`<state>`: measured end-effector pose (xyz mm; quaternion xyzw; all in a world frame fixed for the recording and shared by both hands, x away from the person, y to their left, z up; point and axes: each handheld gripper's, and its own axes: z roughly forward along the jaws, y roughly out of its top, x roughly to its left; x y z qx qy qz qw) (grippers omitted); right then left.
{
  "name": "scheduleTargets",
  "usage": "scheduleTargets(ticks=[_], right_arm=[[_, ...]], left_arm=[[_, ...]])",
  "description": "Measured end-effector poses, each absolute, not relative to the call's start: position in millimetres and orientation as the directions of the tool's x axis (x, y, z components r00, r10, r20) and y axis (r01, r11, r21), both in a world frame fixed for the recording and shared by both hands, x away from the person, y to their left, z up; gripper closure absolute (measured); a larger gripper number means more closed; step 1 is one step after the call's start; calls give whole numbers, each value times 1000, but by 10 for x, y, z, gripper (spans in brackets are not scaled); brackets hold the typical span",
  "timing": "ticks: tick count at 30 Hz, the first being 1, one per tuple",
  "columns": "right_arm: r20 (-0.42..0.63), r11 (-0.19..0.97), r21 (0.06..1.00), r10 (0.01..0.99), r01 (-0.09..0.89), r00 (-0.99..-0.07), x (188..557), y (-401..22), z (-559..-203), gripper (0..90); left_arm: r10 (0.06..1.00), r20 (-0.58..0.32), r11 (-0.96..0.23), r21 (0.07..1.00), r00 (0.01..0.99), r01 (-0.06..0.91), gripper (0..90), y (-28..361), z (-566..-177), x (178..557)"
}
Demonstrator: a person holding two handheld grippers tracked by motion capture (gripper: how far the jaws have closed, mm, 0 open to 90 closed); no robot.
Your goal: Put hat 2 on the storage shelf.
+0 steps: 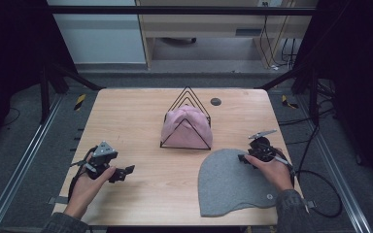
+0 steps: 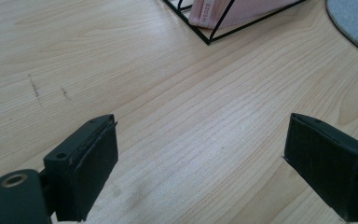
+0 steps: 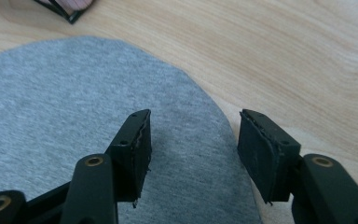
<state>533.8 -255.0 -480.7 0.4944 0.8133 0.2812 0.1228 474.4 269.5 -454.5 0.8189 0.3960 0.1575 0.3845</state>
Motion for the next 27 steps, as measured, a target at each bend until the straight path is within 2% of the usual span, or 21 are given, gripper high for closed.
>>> scheduleTargets(ticks=[2, 8, 10, 19, 22, 27], right_arm=[[74, 356, 573, 875, 738, -479, 5339, -2539, -4814, 439], [53, 384, 562, 867, 733, -496, 5319, -2515, -4817, 536], [41, 400, 558, 862, 727, -505, 5311, -2506, -4812, 609], [37, 442, 538, 838, 718, -544, 5273, -2468, -4797, 829], [50, 438, 536, 837, 722, -545, 5263, -2460, -4793, 849], [69, 414, 611, 821, 675, -566, 5113, -2394, -4600, 858]], left_arm=[[770, -46, -391, 754, 637, 528, 88, 2696, -4545, 4744], [770, -47, -393, 751, 637, 531, 88, 2699, -4550, 4748], [766, -43, -404, 744, 641, 532, 89, 2701, -4556, 4753], [766, -50, -407, 734, 641, 544, 91, 2708, -4569, 4762], [762, -50, -416, 725, 645, 548, 91, 2704, -4578, 4765], [741, -90, -427, 701, 665, 571, 84, 2689, -4628, 4781]])
